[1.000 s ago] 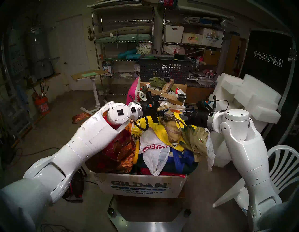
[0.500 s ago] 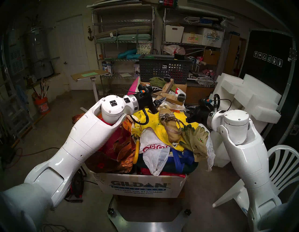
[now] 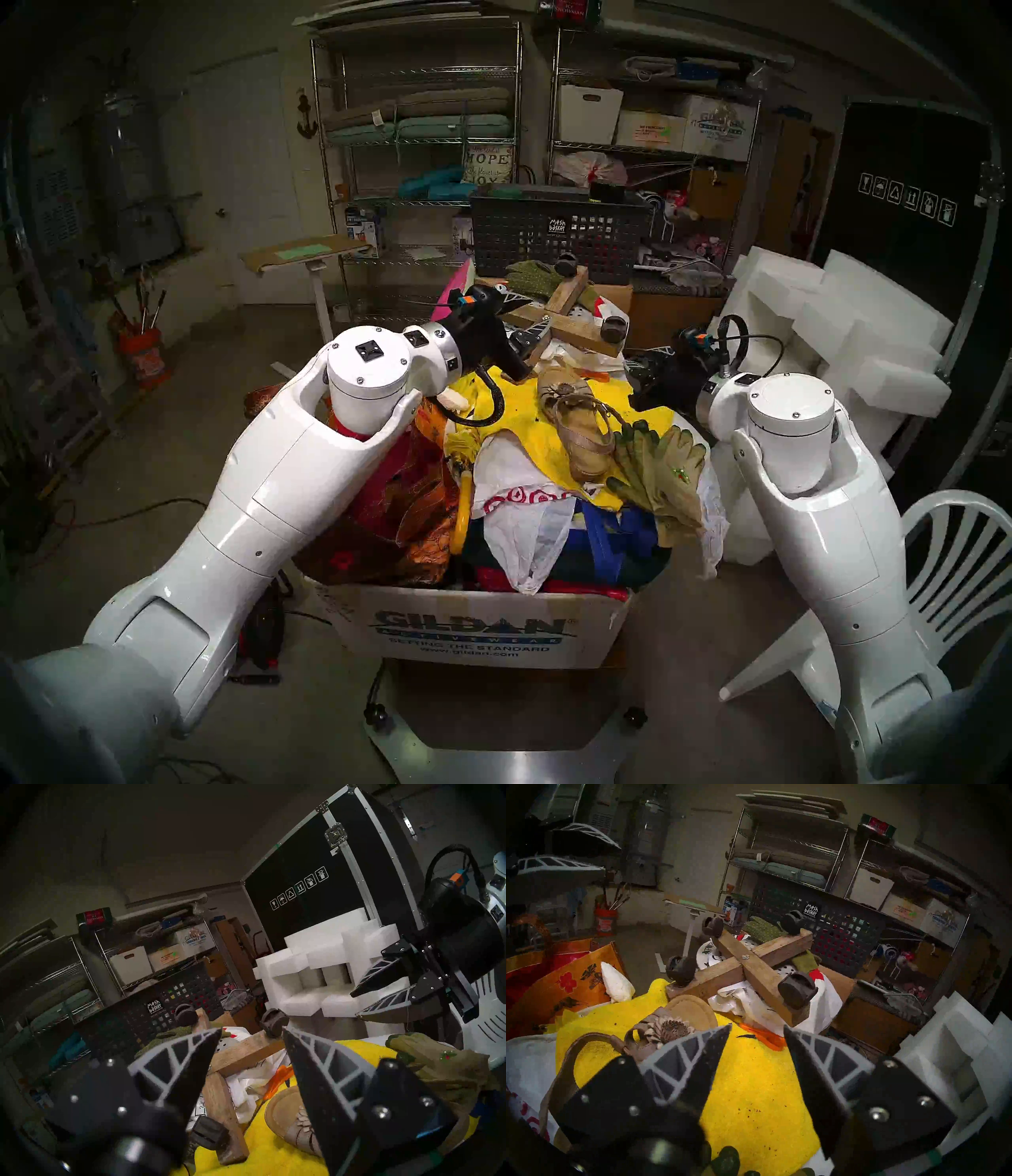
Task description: Unbuckle a shoe
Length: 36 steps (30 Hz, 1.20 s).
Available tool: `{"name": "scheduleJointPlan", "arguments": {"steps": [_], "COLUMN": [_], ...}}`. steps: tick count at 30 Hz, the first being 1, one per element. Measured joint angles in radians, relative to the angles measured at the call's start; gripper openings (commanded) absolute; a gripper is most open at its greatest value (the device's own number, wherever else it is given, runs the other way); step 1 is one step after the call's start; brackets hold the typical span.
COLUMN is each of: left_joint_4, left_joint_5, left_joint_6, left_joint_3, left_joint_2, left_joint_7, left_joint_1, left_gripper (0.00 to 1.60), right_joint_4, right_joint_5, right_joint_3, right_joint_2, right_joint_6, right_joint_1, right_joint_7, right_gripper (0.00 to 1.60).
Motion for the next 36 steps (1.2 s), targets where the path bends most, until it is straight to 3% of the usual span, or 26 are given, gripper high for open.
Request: {"name": "scheduleJointPlan", "arguments": {"steps": [1, 36], "left_joint_4": [-0.001, -0.007], "left_joint_5": [0.0, 0.003], "left_joint_6": [0.001, -0.003], "left_joint_3": [0.0, 0.0], "left_joint_2": [0.0, 0.001], "left_joint_7": [0.001, 0.005], "left_joint_1": [0.001, -0.002], "left_gripper": [1.6, 1.6], "right_joint_4": [0.0, -0.015], "right_joint_5": [-0.001, -0.011], "right_joint_3": [0.001, 0.019], "right_joint_2": [0.0, -0.017], "right_joint_6": [-0.001, -0.005], "right_joint_1": [0.0, -0.011], "right_joint_7": [0.0, -0.011], "right_gripper": [1.6, 1.6]}}
